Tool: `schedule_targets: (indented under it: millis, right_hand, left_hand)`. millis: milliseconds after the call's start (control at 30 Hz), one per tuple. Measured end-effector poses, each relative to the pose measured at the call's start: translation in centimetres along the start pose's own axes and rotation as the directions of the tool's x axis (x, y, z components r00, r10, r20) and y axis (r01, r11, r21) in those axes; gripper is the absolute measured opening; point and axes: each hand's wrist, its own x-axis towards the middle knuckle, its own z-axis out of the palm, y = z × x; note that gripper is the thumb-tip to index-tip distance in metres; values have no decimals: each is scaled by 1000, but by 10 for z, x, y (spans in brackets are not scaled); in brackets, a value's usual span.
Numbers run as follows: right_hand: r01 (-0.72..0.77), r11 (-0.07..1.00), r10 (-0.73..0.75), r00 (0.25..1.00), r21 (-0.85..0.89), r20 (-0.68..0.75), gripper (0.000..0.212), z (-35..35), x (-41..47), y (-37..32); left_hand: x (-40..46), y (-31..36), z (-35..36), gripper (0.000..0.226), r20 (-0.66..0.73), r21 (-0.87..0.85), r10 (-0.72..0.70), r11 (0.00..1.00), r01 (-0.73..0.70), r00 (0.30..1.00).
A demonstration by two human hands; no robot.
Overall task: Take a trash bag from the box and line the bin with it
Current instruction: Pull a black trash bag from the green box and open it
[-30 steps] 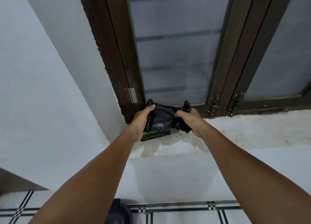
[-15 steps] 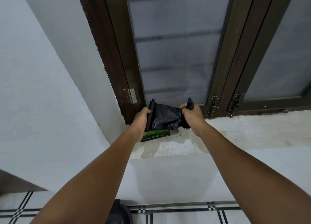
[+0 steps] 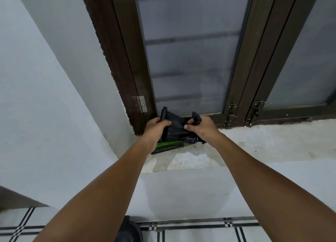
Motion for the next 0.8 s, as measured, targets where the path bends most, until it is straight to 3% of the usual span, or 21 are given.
schedule_targets:
  millis: [133, 333, 600, 800]
  right_hand:
    - [-68, 996, 67, 997, 60, 24, 24, -6, 0, 3]
    - [-98, 991, 95, 995, 94, 30, 2, -8, 1, 2]
    - [-123, 965, 118, 992, 230, 35, 17, -7, 2, 3]
    - [-142, 949, 123, 989, 281, 85, 19, 2, 7, 8]
  left_hand:
    - [2, 1, -3, 16, -29, -4, -7, 1000, 7, 1000]
    - [4, -1, -4, 21, -49, 0, -17, 1000, 17, 999]
    - [13, -6, 1, 12, -100, 219, 129, 970, -104, 987]
    - [8, 3, 7, 41, -182, 160, 38, 987, -8, 983]
